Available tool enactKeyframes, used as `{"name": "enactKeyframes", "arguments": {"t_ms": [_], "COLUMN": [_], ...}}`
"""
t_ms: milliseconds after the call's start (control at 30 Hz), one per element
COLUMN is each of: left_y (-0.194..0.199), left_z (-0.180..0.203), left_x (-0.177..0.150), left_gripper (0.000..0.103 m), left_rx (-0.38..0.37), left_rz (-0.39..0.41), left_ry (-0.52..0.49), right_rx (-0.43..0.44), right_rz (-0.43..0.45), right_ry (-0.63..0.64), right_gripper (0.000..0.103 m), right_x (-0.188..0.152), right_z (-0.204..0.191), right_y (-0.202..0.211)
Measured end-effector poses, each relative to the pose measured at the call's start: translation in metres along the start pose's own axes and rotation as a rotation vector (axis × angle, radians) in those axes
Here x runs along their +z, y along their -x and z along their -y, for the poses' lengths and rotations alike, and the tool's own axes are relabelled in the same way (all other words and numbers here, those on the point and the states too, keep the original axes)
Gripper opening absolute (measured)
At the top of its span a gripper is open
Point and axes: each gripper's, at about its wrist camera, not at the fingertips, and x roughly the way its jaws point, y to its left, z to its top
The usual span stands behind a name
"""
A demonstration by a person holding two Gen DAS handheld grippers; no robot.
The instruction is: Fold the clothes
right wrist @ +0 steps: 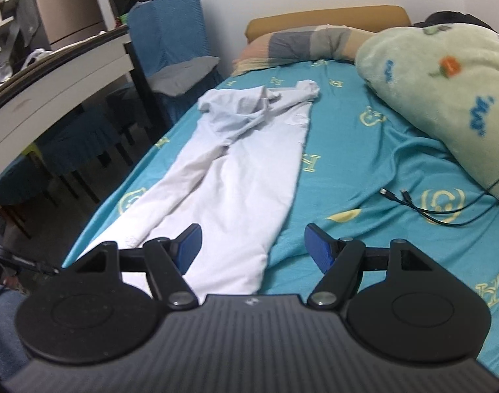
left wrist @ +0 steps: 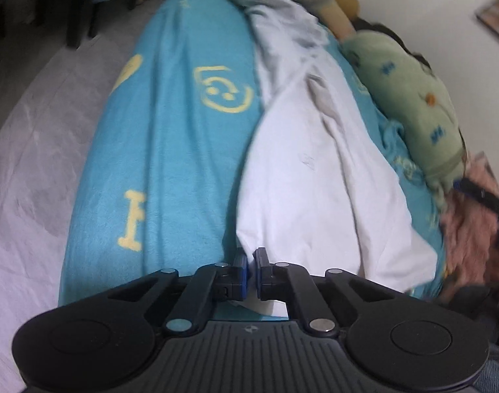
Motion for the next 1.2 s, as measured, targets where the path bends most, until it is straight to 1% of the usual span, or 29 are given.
{"name": "enactKeyframes", "arguments": {"t_ms": [133, 233, 333, 400, 467, 533, 600, 633, 667, 700, 733, 767, 800, 833, 900, 933, 967, 1000, 1067, 1200], "left_y": [0.023, 0.039, 0.036, 0.024, 0.003, -0.024, -0.050, -0.059, -0.067, -0.070, -0.069, -0.068, -0.067, -0.065, -0.061, -0.059, -0.055, -0.052, -0.048, -0.040], "left_z": [0.053, 0.111, 0.174, 0.210, 0.232, 0.239, 0.234, 0.233, 0.233, 0.234, 0.236, 0.238, 0.241, 0.245, 0.259, 0.267, 0.275, 0.282, 0.296, 0.317], "left_x": [0.018, 0.032, 0.034, 0.030, 0.020, 0.010, 0.005, 0.005, 0.006, 0.008, 0.010, 0.012, 0.015, 0.018, 0.026, 0.031, 0.035, 0.039, 0.047, 0.063], "left_gripper": [0.003, 0.003, 0.003, 0.003, 0.003, 0.004, 0.006, 0.006, 0.013, 0.024, 0.031, 0.046, 0.054, 0.058, 0.072, 0.075, 0.081, 0.083, 0.083, 0.086], "left_rx": [0.074, 0.112, 0.125, 0.137, 0.157, 0.192, 0.223, 0.225, 0.221, 0.208, 0.200, 0.197, 0.195, 0.197, 0.212, 0.218, 0.221, 0.225, 0.228, 0.156], "left_rz": [0.008, 0.002, -0.024, -0.058, -0.112, -0.181, -0.260, -0.292, -0.316, -0.320, -0.311, -0.294, -0.276, -0.253, -0.186, -0.141, -0.091, -0.041, 0.061, 0.248], "left_ry": [-0.186, -0.343, -0.475, -0.548, -0.581, -0.581, -0.549, -0.524, -0.499, -0.475, -0.458, -0.447, -0.436, -0.429, -0.426, -0.435, -0.452, -0.466, -0.475, -0.420], "right_rx": [0.004, 0.002, 0.001, 0.000, -0.001, -0.003, -0.002, 0.000, 0.003, 0.005, 0.008, 0.012, 0.016, 0.016, 0.017, 0.018, 0.018, 0.019, 0.010, -0.036], "right_rz": [0.012, 0.024, 0.037, 0.046, 0.054, 0.055, 0.054, 0.056, 0.058, 0.063, 0.069, 0.076, 0.083, 0.095, 0.120, 0.132, 0.145, 0.158, 0.187, 0.254], "right_ry": [0.008, 0.000, -0.008, -0.014, -0.019, -0.023, -0.033, -0.038, -0.043, -0.048, -0.053, -0.059, -0.065, -0.074, -0.092, -0.101, -0.110, -0.119, -0.133, -0.145], "right_gripper": [0.071, 0.071, 0.071, 0.071, 0.071, 0.071, 0.071, 0.071, 0.071, 0.071, 0.071, 0.071, 0.071, 0.071, 0.071, 0.071, 0.071, 0.071, 0.071, 0.071], "right_x": [-0.001, -0.001, 0.000, 0.000, 0.000, -0.001, -0.002, -0.002, -0.002, -0.001, -0.001, 0.000, 0.000, 0.001, 0.002, 0.003, 0.003, 0.004, 0.005, 0.006], "right_z": [-0.001, 0.001, 0.004, 0.006, 0.008, 0.010, 0.013, 0.015, 0.016, 0.018, 0.019, 0.021, 0.022, 0.024, 0.027, 0.029, 0.031, 0.033, 0.037, 0.043], "right_y": [0.005, 0.009, 0.012, 0.015, 0.017, 0.018, 0.018, 0.019, 0.019, 0.020, 0.022, 0.022, 0.023, 0.025, 0.028, 0.030, 0.032, 0.033, 0.037, 0.046]}}
